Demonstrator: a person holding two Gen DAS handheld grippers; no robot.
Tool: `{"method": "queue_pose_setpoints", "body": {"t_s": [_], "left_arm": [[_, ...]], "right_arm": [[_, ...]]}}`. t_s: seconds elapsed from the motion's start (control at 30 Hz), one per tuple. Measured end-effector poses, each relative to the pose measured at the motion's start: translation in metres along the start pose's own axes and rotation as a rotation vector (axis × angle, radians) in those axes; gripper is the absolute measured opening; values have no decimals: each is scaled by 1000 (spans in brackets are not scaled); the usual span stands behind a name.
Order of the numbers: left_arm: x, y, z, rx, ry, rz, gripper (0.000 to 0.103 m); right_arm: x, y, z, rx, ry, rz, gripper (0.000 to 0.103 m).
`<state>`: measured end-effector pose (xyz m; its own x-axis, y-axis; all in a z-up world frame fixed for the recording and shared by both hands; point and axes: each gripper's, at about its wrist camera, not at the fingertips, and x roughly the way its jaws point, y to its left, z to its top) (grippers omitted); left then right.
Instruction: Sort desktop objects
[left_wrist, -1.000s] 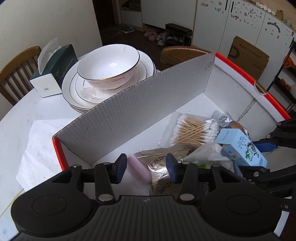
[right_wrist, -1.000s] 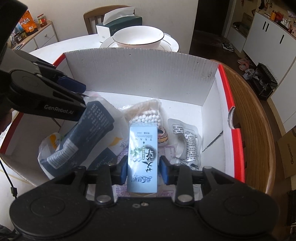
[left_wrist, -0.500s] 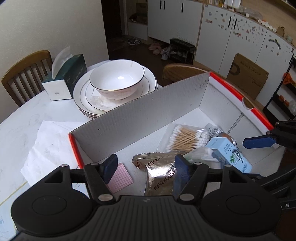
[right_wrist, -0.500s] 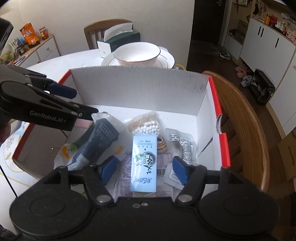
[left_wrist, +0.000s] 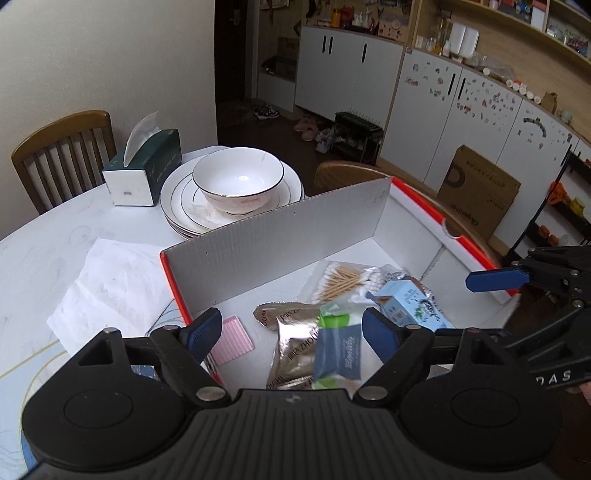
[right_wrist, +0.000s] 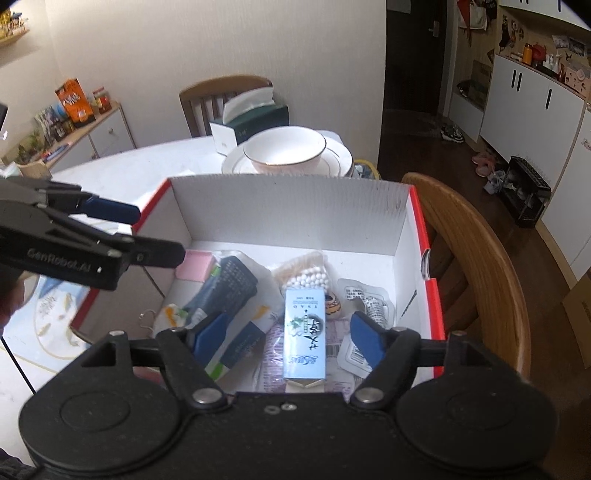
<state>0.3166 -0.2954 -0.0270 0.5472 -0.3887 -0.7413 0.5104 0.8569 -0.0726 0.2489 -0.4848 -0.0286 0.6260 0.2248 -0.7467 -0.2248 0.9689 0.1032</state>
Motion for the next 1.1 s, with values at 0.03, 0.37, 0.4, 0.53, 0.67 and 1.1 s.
{"method": "queue_pose_setpoints", "body": {"t_s": [0.03,0.37,0.4,0.53,0.67,1.1], "left_arm": [[-4,-1,-2,-2,-4,-2,83],[-27,5,-28,-43,-21,3,87],[-28,5,-32,-43,-21,14,87],[-33,10,-41,-74,-19,-3,87],[-41,8,-48,-76,-37,-14,87],[-71,2,-80,-89,-84,3,103]], "right_arm": [[-2,1,0,0,-5,3,75],[-21,15,-9,14,-64,36,77],[-22,16,-10,19,-66,38,77],[-25,19,-15,29,-66,38,78],[-28,21,-18,45,-71,38,78],[-44,36,-36,66,-96,41,78]]}}
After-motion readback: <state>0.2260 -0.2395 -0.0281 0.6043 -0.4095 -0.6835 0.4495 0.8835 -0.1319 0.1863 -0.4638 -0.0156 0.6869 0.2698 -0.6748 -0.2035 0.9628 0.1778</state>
